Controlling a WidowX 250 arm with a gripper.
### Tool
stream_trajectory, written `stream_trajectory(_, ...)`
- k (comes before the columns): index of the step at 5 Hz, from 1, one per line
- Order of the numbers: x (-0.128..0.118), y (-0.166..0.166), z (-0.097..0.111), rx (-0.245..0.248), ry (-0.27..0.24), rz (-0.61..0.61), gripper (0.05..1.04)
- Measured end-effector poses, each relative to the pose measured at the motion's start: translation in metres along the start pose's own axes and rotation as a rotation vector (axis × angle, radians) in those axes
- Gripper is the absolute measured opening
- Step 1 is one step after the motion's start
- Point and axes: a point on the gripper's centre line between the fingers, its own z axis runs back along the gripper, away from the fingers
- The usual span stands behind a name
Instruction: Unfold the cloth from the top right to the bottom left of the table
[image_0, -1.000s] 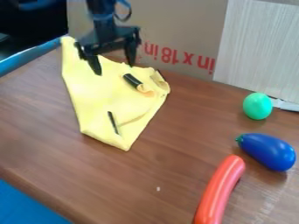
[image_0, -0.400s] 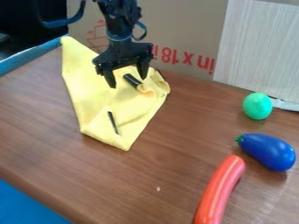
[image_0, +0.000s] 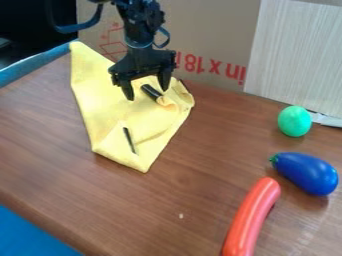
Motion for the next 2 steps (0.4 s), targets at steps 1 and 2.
stream_trajectory(1,-0.0043,-0.0039,-0.0074,0.01,0.009,-0.006,0.949)
stream_trajectory(2,-0.0031,-0.0044,-0.0074,0.007,0.001,0.008,0.667)
